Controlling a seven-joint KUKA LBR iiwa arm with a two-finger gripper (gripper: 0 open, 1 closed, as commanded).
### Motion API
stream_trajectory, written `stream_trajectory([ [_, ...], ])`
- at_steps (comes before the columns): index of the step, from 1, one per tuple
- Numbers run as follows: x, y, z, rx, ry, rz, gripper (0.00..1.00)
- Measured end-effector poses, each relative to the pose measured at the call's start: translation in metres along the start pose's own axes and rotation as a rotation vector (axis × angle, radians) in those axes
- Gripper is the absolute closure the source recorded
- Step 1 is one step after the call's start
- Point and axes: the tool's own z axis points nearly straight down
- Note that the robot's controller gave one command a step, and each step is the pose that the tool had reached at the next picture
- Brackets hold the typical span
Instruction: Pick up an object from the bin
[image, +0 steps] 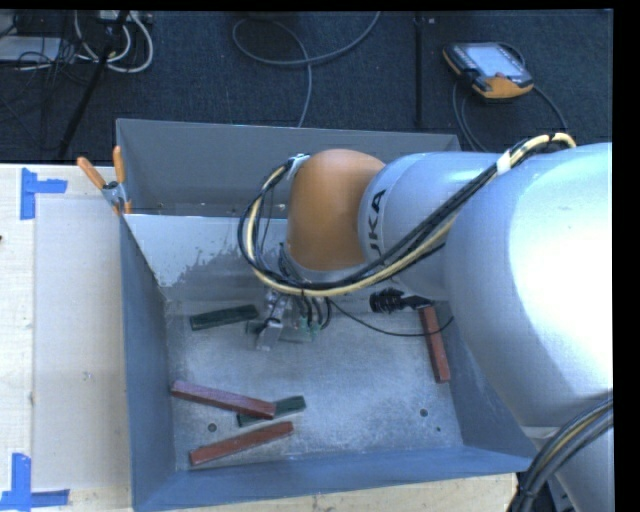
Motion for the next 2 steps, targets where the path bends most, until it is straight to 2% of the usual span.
stream_trajectory([
  [2,0.000,0.000,-0.027,-0.001,-0.002,0.000,1.00],
])
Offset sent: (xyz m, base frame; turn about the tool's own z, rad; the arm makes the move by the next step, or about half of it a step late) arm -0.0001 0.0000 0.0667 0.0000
